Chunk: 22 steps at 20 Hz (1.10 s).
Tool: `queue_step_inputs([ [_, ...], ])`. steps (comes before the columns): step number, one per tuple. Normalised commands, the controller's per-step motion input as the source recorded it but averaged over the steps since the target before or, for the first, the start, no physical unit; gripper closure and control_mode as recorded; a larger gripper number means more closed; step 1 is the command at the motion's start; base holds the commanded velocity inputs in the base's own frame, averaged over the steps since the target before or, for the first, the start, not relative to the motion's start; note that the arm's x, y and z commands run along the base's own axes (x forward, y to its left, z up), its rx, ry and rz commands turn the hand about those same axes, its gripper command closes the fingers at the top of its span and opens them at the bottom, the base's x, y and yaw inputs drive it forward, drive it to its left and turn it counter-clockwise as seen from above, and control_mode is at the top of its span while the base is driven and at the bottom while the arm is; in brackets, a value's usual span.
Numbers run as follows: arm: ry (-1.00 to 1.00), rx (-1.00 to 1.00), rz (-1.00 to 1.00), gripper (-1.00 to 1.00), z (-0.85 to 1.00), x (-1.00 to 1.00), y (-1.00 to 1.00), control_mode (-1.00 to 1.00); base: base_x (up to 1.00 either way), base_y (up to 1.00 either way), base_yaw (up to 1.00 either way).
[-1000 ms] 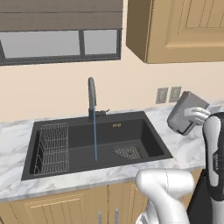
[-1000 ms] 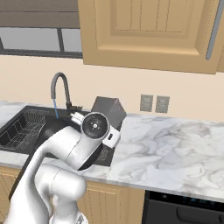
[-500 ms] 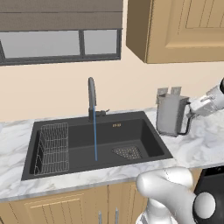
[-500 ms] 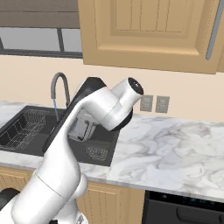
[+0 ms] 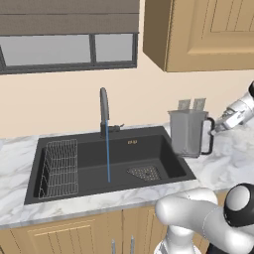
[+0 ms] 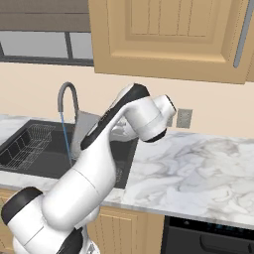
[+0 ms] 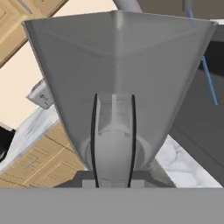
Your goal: Turn on the sink faucet and place the jug under the water for a few seconds to fill it up.
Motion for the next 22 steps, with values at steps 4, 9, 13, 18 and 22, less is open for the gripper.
queue_step_inputs([
  [4,-0.11,0.08,0.13,1.00,-0.07,0.03,0.38,-1.00,0.00,0.00,0.00],
  [9,-0.05,0.00,0.11,1.00,0.00,0.20,0.35,-1.00,0.00,0.00,0.00],
  [13,-0.07,-0.01,0.09,1.00,-0.06,0.27,0.31,-1.00,0.00,0.00,0.00],
  [18,-0.08,0.00,0.02,1.00,-0.27,0.34,0.26,-1.00,0.00,0.00,0.00],
  [22,-0.08,0.00,0.00,1.00,-0.31,0.48,0.40,-1.00,0.00,0.00,0.00],
])
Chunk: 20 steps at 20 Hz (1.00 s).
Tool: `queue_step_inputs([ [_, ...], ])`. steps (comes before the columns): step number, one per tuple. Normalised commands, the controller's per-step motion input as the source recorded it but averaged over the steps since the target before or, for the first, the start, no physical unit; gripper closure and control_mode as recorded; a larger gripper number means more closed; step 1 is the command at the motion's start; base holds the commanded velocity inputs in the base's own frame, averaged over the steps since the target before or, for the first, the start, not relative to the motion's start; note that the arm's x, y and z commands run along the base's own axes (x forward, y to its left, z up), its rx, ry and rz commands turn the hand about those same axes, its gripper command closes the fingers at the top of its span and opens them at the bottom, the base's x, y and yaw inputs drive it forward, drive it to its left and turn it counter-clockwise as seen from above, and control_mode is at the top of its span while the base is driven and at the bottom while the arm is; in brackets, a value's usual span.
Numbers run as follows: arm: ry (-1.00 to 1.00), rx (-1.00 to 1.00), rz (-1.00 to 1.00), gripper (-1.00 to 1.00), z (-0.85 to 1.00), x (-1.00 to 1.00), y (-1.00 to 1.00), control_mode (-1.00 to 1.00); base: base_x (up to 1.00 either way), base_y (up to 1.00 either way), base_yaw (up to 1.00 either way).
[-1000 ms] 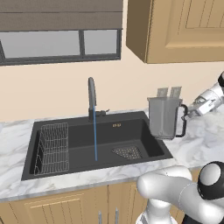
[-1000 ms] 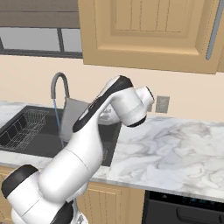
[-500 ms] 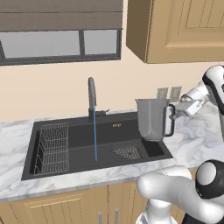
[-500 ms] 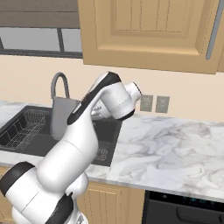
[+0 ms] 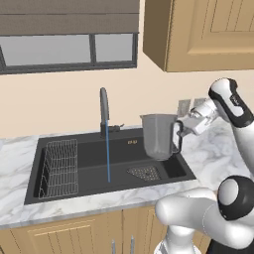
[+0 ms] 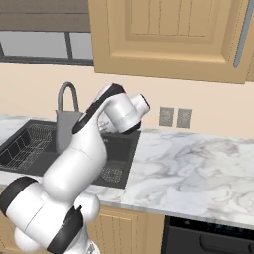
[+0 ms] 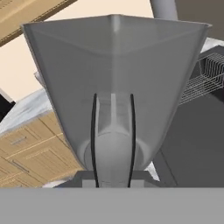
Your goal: Turn on the sink faucet and place the jug under the water for a few seconds to fill it up.
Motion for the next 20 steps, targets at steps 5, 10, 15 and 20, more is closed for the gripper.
queue_step_inputs([
  [5,-0.09,0.00,0.00,1.00,-0.31,0.51,0.37,-1.00,0.00,0.00,0.00],
  [10,-0.13,-0.01,0.00,1.00,-0.43,0.48,0.30,-1.00,0.00,0.00,0.00],
  [15,-0.12,-0.01,0.00,1.00,-0.41,0.45,0.27,-1.00,0.00,0.00,0.00],
  [20,-0.14,-0.02,0.00,1.00,-0.37,0.52,0.32,-1.00,0.00,0.00,0.00],
])
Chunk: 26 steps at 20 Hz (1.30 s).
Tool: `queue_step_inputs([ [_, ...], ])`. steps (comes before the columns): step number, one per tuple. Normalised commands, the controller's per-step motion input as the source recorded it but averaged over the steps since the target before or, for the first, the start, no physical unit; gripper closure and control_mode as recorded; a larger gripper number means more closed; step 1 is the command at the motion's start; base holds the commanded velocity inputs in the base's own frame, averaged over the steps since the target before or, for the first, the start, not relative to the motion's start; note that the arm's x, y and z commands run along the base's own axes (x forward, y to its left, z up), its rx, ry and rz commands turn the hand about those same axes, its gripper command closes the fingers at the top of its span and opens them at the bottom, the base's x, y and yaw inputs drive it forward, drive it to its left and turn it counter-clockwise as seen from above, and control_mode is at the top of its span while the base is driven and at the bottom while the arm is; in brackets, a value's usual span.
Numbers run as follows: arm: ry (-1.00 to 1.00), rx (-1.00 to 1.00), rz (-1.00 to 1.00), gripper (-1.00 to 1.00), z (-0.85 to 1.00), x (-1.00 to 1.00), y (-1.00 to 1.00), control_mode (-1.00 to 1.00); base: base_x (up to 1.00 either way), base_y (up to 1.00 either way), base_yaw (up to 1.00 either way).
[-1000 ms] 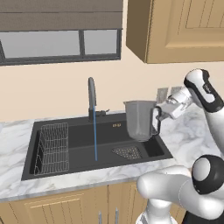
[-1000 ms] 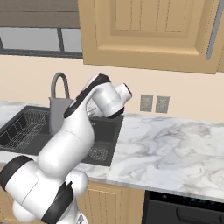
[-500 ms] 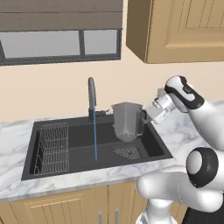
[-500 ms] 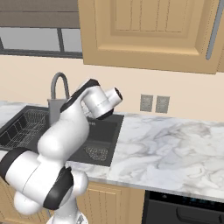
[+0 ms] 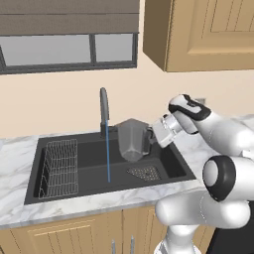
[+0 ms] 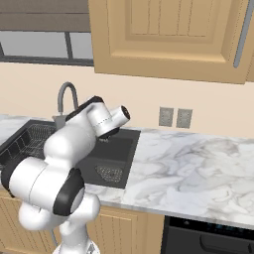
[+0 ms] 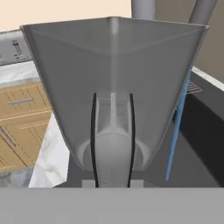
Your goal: Turn on the sink faucet and place the jug under the water for a few seconds to fill it up.
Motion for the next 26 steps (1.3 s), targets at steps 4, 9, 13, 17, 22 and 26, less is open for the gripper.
queue_step_inputs([
  [4,-0.02,-0.04,0.00,1.00,-0.06,0.50,0.26,-1.00,0.00,0.00,0.00],
  [9,0.00,-0.01,0.00,1.00,0.00,0.39,0.06,-1.00,0.00,0.00,0.00],
  [13,0.00,-0.07,0.00,1.00,-0.29,0.31,0.00,-1.00,0.00,0.00,0.00],
  [17,0.00,-0.07,0.00,1.00,-0.43,0.25,0.00,-1.00,0.00,0.00,0.00],
  [22,0.00,-0.04,0.00,1.00,-0.30,0.28,0.01,-1.00,0.00,0.00,0.00],
  [26,-0.01,0.00,0.00,1.00,-0.18,0.20,0.13,-1.00,0.00,0.00,0.00],
])
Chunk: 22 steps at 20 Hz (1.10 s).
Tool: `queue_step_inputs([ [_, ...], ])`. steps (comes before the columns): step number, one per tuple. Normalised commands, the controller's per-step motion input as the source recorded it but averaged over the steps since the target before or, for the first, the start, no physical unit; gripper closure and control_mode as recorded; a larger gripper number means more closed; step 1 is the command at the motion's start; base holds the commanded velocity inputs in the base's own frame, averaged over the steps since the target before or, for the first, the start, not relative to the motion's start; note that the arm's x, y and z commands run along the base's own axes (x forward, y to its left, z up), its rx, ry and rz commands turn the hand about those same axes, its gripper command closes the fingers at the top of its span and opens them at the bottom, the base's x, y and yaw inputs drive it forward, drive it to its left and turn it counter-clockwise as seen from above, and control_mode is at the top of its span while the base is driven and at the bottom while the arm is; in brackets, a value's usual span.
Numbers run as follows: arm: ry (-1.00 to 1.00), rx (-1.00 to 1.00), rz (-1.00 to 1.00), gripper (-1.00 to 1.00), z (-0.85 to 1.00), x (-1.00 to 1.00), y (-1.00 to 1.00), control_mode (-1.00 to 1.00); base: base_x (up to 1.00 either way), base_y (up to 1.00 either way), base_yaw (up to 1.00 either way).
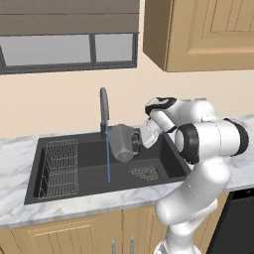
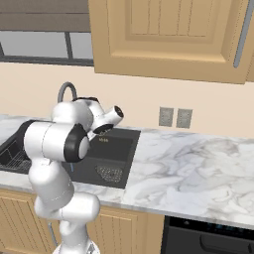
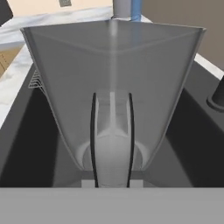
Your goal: Turn on the sink faucet and place the jug under the water for a few seconds to fill it up.
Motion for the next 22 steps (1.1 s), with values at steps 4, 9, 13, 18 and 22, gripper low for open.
queue_step_inputs([
  [4,-0.04,0.01,0.00,1.00,-0.27,0.03,0.14,-1.00,0.00,0.00,0.00],
  [9,-0.02,0.02,0.00,1.00,-0.21,0.16,0.20,-1.00,0.00,0.00,0.00],
  [13,-0.02,0.00,0.00,1.00,-0.10,0.30,0.28,-1.00,0.00,0.00,0.00],
  [18,0.00,0.00,-0.02,1.00,-0.04,0.29,0.20,-1.00,0.00,0.00,0.00],
  [22,0.00,0.00,-0.01,1.00,-0.02,0.22,0.05,-1.00,0.00,0.00,0.00],
])
